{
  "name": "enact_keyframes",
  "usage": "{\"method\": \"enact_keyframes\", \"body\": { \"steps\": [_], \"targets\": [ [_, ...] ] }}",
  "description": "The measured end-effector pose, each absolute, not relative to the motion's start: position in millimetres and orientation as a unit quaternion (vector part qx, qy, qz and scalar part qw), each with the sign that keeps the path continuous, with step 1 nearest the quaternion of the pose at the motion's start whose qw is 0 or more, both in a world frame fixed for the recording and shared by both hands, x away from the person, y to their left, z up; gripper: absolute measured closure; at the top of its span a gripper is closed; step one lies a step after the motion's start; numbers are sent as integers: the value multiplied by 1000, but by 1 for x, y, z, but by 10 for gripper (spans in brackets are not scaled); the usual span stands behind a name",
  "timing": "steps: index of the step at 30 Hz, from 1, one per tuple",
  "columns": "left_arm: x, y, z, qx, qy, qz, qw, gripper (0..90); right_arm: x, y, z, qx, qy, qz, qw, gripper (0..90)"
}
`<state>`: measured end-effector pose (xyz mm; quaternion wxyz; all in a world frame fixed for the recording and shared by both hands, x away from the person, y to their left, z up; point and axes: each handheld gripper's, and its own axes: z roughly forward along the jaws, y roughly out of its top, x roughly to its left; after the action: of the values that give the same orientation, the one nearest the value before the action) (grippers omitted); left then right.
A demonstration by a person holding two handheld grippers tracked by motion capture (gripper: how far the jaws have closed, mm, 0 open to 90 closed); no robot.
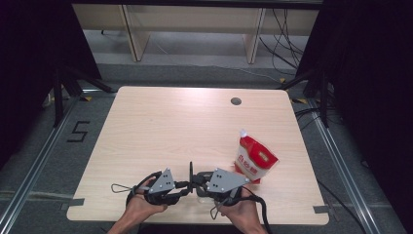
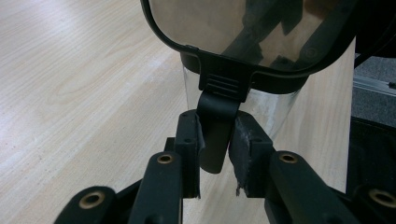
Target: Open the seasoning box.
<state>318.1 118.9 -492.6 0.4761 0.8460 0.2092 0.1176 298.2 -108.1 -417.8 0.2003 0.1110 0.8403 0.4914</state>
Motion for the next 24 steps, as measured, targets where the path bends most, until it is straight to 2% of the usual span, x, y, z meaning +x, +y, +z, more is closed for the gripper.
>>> {"method": "enact_keyframes", "body": {
  "steps": [12,14,24],
  "targets": [
    [317,120,-492,849,212,121,469,727,299,-100,-419,106,841,493,195,900],
    [319,120,-491,853,194,126,468,727,299,-99,-419,106,842,492,195,900],
    [317,119,-492,848,210,119,471,727,299,-100,-420,107,841,493,196,894]
  ]
}}
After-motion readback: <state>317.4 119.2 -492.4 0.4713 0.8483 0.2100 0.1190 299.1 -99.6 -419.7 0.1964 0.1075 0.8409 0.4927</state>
